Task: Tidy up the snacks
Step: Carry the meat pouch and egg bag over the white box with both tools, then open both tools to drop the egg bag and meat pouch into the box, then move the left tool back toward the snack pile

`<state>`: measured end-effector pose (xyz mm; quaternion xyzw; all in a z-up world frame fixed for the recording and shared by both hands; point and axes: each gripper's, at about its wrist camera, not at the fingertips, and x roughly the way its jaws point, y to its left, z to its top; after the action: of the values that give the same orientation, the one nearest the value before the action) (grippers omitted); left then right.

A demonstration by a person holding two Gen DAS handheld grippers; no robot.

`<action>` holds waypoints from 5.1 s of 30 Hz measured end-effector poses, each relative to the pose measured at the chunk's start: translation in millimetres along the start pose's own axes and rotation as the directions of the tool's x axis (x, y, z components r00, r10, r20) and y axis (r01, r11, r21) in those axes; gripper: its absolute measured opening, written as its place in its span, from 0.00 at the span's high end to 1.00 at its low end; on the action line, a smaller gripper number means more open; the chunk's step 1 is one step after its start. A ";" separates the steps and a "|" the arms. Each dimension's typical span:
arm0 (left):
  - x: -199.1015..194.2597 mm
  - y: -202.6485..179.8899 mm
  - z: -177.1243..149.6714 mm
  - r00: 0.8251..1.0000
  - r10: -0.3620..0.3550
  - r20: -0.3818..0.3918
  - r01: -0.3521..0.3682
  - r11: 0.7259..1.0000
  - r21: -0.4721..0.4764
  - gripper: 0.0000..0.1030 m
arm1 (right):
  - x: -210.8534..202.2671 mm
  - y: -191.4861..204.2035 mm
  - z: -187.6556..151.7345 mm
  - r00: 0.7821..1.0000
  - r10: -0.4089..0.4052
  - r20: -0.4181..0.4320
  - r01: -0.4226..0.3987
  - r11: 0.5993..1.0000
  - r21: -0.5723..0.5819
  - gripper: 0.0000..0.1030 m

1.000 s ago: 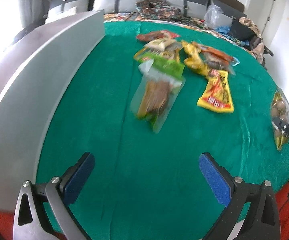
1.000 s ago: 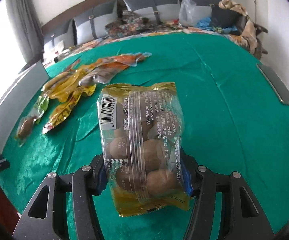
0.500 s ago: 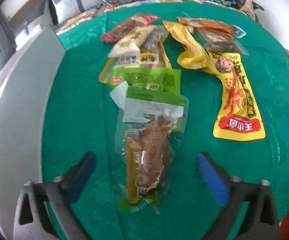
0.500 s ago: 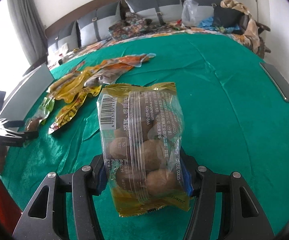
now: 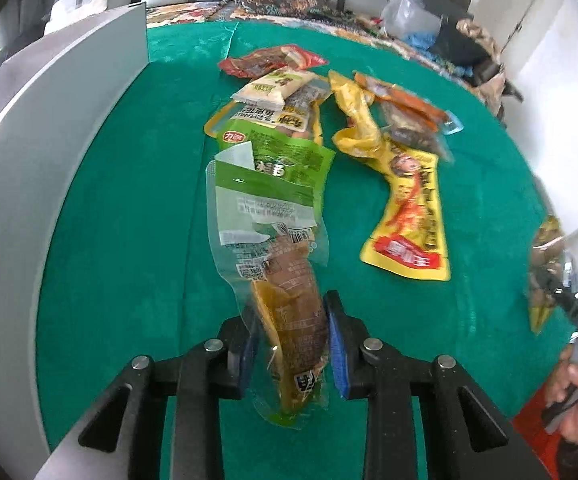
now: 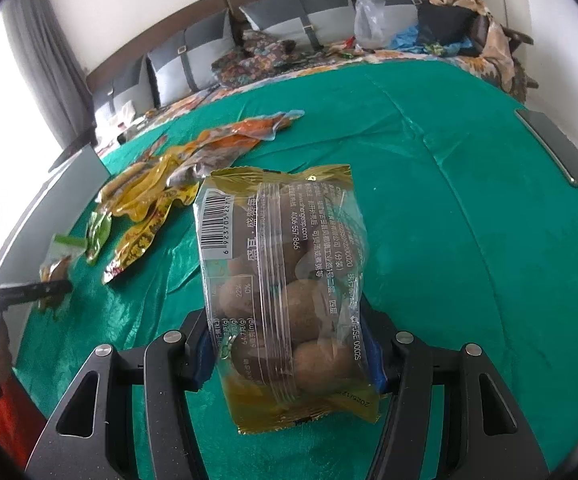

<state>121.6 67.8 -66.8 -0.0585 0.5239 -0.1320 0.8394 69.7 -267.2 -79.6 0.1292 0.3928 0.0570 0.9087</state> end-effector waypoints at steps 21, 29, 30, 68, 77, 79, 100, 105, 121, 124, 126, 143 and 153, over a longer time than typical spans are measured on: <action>-76.0 3.6 -16.0 0.985 -0.074 0.157 0.080 0.996 -0.033 0.71 | -5.8 9.2 -2.6 0.999 0.008 0.032 -0.007 1.000 -0.025 0.41; -99.9 35.5 -27.7 0.972 -0.064 0.226 0.087 0.992 -0.092 0.71 | -12.8 25.7 -2.6 0.999 0.018 0.034 -0.017 0.999 -0.032 0.41; -105.6 42.1 -29.4 0.969 -0.060 0.239 0.087 0.991 -0.100 0.71 | -13.9 31.0 -1.8 0.999 0.023 0.031 -0.022 0.999 -0.037 0.41; -119.8 138.2 -4.3 0.844 0.481 0.237 -0.471 0.876 -0.104 0.18 | 78.4 127.3 30.6 0.980 -0.161 -0.116 0.149 0.983 -0.105 0.24; -108.6 122.5 2.4 0.878 0.450 0.162 -0.422 0.888 -0.182 0.18 | 91.2 -9.4 69.6 0.908 -0.406 -0.103 0.407 0.913 -0.015 0.24; -104.7 128.3 -0.6 0.890 0.431 0.149 -0.398 0.893 -0.209 0.18 | 95.9 -15.5 79.8 0.907 -0.413 -0.085 0.413 0.911 -0.022 0.24; -112.3 73.5 -5.5 0.697 0.653 0.296 -0.647 0.751 -0.132 0.17 | 110.0 -40.7 89.2 0.927 -0.369 -0.068 0.370 0.929 0.010 0.10; -133.7 16.1 -19.1 0.676 0.591 0.441 -0.605 0.786 -0.126 0.09 | 109.8 -40.3 89.2 0.927 -0.369 -0.068 0.371 0.929 0.010 0.10; -64.8 -39.9 -44.7 0.870 0.385 0.306 -0.398 0.917 -0.023 0.05 | 110.5 -40.9 89.0 0.927 -0.370 -0.067 0.371 0.928 0.009 0.10; -56.7 -36.8 -52.9 0.876 0.394 0.280 -0.403 0.915 -0.026 0.05 | 110.3 -41.0 88.9 0.927 -0.370 -0.067 0.371 0.929 0.009 0.10; -54.0 -34.7 -55.8 0.876 0.400 0.270 -0.409 0.912 -0.024 0.05 | 110.1 -40.9 88.8 0.927 -0.369 -0.067 0.371 0.929 0.009 0.10; -42.2 -32.4 -65.0 0.880 0.413 0.234 -0.427 0.904 0.008 0.05 | 110.2 -41.3 88.8 0.927 -0.370 -0.066 0.372 0.928 0.009 0.10; -41.8 -28.7 -64.1 0.879 0.418 0.228 -0.429 0.903 -0.001 0.05 | 110.2 -41.2 88.8 0.926 -0.371 -0.065 0.373 0.928 0.009 0.10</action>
<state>42.3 54.6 -52.4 0.0640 0.4230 0.0490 0.9025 210.0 -301.0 -109.7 0.0603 0.4388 -0.1166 0.8890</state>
